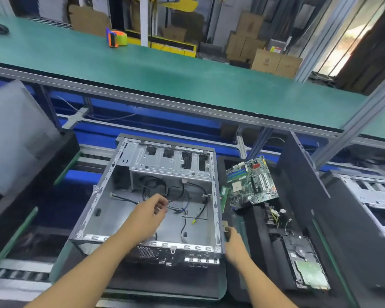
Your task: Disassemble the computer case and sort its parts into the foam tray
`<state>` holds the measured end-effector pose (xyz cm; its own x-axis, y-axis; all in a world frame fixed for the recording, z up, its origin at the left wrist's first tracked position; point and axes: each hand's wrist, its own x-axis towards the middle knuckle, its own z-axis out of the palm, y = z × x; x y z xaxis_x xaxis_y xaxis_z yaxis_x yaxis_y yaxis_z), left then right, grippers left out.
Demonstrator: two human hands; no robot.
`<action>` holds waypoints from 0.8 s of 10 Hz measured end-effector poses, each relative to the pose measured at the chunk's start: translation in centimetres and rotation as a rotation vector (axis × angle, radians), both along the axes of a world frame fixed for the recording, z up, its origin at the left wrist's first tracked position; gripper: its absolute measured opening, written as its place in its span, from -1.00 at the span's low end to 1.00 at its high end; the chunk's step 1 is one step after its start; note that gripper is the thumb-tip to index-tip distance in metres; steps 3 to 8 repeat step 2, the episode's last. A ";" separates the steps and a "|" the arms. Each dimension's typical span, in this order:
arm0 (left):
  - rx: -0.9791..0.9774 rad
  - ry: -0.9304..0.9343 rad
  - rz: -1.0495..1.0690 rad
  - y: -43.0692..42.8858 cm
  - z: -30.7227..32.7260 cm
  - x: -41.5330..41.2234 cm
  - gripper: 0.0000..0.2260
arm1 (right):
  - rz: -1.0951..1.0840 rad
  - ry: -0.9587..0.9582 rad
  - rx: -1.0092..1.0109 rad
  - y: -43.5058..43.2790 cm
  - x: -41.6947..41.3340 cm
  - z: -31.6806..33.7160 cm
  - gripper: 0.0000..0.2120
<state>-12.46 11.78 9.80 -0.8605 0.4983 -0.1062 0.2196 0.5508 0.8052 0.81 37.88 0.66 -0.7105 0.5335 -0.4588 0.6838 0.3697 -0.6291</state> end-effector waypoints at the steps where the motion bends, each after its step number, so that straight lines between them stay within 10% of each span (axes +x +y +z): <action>1: 0.040 -0.002 0.011 -0.5 0.1 -0.1 -0.89 | -0.046 0.032 -0.021 0.1 1.0 0.2 -0.45; 8: 0.055 -0.003 0.020 -0.8 0.2 -0.1 -0.91 | -0.098 0.064 -0.005 -0.5 2.1 0.5 -0.48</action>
